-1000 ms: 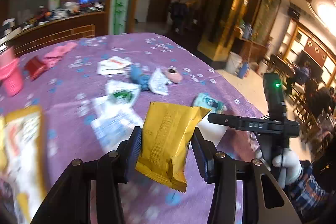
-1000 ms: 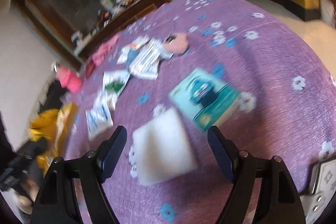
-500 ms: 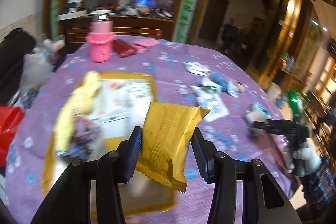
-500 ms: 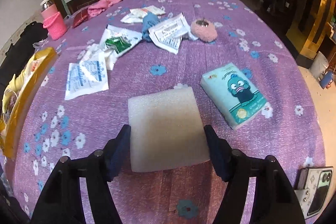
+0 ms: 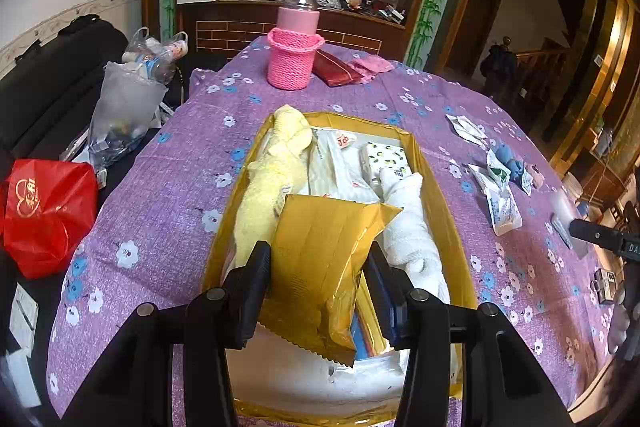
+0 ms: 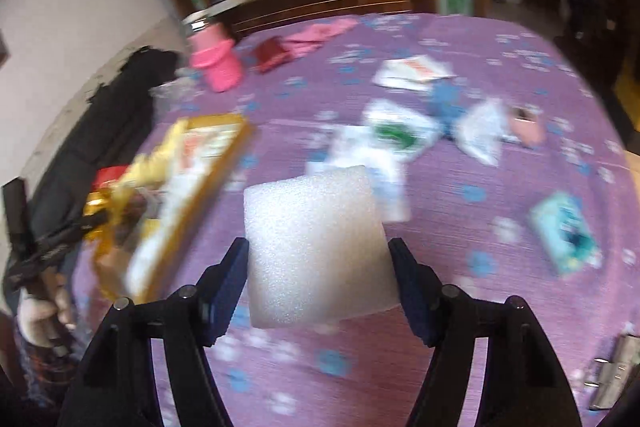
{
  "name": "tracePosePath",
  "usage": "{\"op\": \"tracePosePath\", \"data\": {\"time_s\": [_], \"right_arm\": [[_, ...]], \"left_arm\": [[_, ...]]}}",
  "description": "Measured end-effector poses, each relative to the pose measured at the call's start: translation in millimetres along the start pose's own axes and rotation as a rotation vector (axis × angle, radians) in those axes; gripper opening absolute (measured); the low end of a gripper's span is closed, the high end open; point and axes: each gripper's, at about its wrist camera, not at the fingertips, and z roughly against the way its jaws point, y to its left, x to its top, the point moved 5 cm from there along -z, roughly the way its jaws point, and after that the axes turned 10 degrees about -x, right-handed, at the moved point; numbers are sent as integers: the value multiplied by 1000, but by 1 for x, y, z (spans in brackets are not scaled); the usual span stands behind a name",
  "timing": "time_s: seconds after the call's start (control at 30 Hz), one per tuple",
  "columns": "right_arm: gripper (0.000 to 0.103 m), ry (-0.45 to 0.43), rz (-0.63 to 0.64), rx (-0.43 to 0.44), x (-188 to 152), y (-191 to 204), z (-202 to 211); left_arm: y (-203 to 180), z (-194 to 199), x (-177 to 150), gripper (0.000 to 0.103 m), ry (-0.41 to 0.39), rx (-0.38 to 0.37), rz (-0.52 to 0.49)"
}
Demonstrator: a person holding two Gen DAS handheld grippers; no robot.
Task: Organize soft objects
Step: 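Carry the yellow foil packet and the foam block over the tray with both tools, then open the left tool to drop the foil packet while the right tool releases the foam block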
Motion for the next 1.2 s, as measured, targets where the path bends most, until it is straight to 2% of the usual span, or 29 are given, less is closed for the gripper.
{"op": "tracePosePath", "data": {"time_s": [0.13, 0.23, 0.37, 0.47, 0.53, 0.77, 0.87, 1.0, 1.2], "right_arm": [[69, 28, 66, 100, 9, 59, -14], [69, 41, 128, 134, 14, 100, -25], [69, 55, 185, 173, 21, 146, -42], [69, 78, 216, 179, 27, 174, -61], [69, 94, 226, 175, 30, 189, -74], [70, 119, 254, 123, 37, 216, -109], [71, 123, 264, 89, 35, 223, -119], [76, 124, 263, 67, 33, 226, -124], [80, 90, 239, 86, 34, 219, -105]], "left_arm": [[-8, 1, -11, 50, 12, -7, -32], [-11, 1, -27, 50, 37, -33, -26], [-9, -5, -42, 51, 72, -6, -32], [-8, -9, -46, 58, 82, 16, -40], [-7, -5, -45, 67, 72, 15, -39], [12, 31, -35, 75, -39, -11, 22], [19, 42, -34, 75, -70, 18, 22], [25, 46, -35, 78, -86, 44, 26], [22, 46, -36, 80, -91, 94, 5]]}}
